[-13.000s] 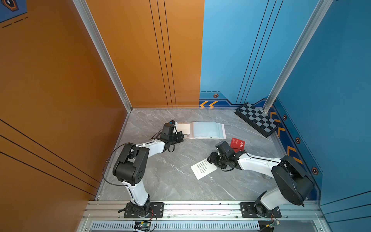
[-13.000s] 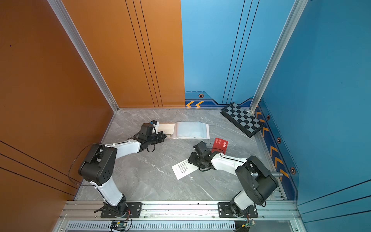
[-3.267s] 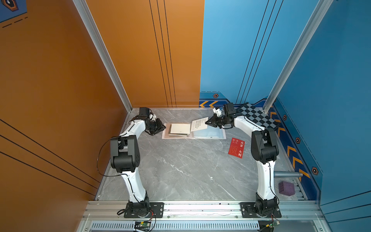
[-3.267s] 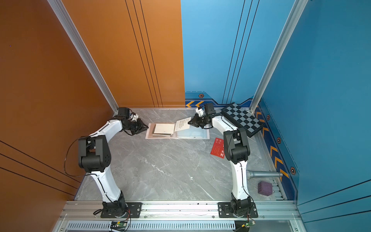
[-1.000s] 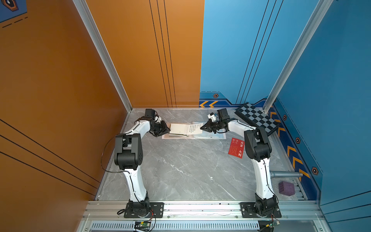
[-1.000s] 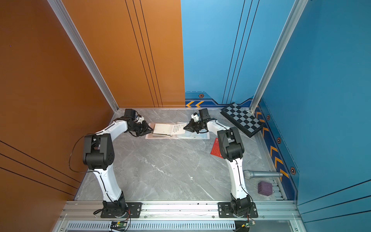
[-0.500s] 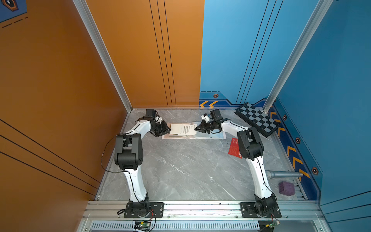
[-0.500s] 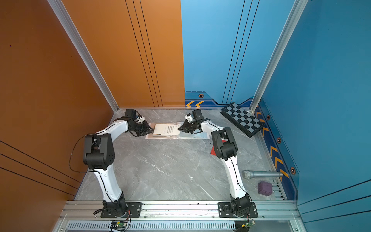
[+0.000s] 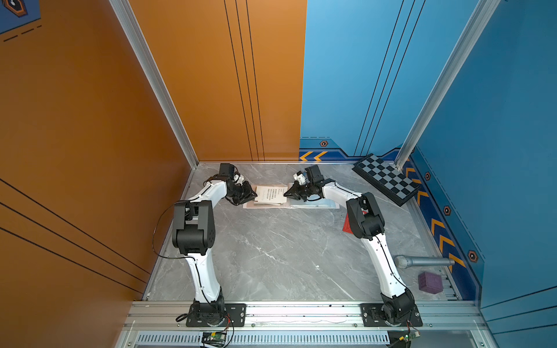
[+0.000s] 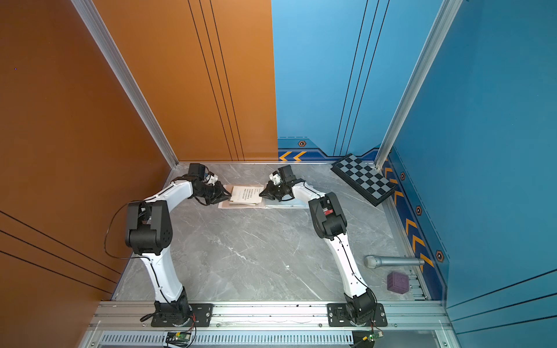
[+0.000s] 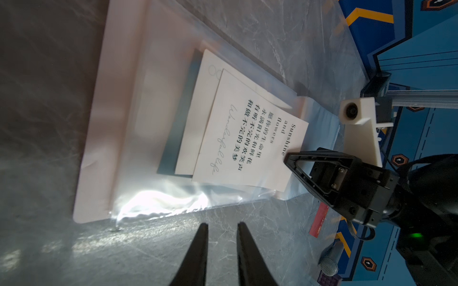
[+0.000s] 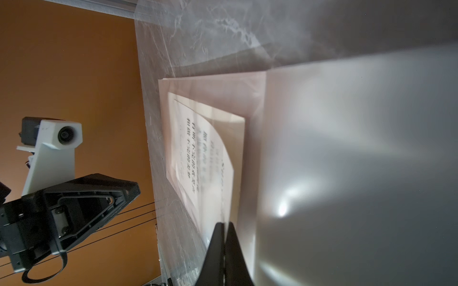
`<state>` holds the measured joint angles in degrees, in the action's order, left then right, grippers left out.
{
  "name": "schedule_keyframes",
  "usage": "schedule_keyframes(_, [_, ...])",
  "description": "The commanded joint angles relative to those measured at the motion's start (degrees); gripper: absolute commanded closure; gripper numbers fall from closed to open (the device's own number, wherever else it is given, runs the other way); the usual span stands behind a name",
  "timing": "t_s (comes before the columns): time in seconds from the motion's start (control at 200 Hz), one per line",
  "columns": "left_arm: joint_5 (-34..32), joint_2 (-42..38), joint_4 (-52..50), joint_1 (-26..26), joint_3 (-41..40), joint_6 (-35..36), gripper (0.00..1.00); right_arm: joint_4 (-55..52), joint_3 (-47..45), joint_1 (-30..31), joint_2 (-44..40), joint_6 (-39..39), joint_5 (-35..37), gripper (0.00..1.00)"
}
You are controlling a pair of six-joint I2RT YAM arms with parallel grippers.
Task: Place the photos into the photo albums
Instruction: Insert the photo into the photo album.
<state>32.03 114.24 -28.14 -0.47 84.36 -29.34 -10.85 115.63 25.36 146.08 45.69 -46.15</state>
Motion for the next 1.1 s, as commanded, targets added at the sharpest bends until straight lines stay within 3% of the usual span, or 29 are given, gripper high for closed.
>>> schedule_keyframes(0.0, [0.70, -0.41, -1.52, -0.67, 1.23, 1.39, 0.77, 0.13, 3.06, 0.71, 1.63, 1.64, 1.59, 0.93])
schedule_keyframes(0.375, [0.61, -0.57, -1.93, -1.03, 1.47, 1.75, 0.77, -0.44, -1.10, 0.61, -3.73, -0.84, 5.35, 0.79])
schedule_keyframes(0.646, [0.53, -0.59, -2.14, -1.27, 1.52, 1.83, 0.77, -5.06, -3.73, 0.35, -9.42, -5.86, 8.90, 0.75])
schedule_keyframes(0.756, [0.32, -0.68, -2.22, -1.29, 1.52, 1.93, 0.77, -7.83, -3.41, 0.30, -10.20, -8.25, 11.04, 0.79])
schedule_keyframes(0.931, [0.19, -0.71, -2.31, -1.46, 1.67, 2.10, 0.77, -13.11, -1.11, 0.73, -8.55, -11.75, 14.10, 0.95])
schedule_keyframes(1.091, [-0.12, -0.83, -2.62, -1.73, 1.69, 2.34, 0.77, -14.68, -0.14, 1.40, -7.28, -12.76, 13.97, 0.97])
